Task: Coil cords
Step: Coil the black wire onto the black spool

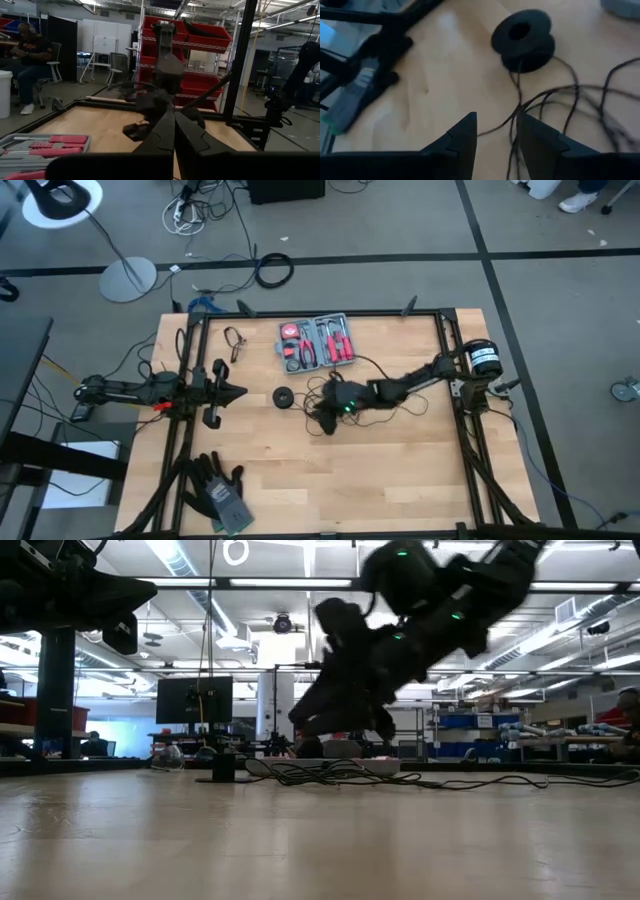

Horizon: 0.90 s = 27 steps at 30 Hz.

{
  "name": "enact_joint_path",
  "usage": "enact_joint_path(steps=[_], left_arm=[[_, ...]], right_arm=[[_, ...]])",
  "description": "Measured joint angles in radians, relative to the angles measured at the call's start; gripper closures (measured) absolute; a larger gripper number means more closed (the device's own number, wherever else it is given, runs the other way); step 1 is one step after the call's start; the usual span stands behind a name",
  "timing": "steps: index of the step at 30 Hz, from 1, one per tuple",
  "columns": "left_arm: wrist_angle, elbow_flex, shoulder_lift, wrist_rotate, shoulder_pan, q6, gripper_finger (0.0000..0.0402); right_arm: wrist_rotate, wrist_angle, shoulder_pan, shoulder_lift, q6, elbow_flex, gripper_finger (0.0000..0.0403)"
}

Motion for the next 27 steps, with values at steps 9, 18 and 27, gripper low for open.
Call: enact_joint_path(steps=[9,18,27], left_arm=[[0.0,0.0,0.0,0.0,0.0,0.0,0.0394],[0.0,0.0,0.0,0.0,0.0,0.0,0.0394],[0.029,0.0,0.0,-0.001,0.0,0.0,0.0394]], right_arm=[[-0.183,-0.103,-0.148,0.001,0.049,0.152,0.0264],[-0.26,-0.231,-0.185,0.003,0.085,0.153,0.0264],[-0.175,-0.26,-0.161,0.003,0.082,0.153,0.0264]])
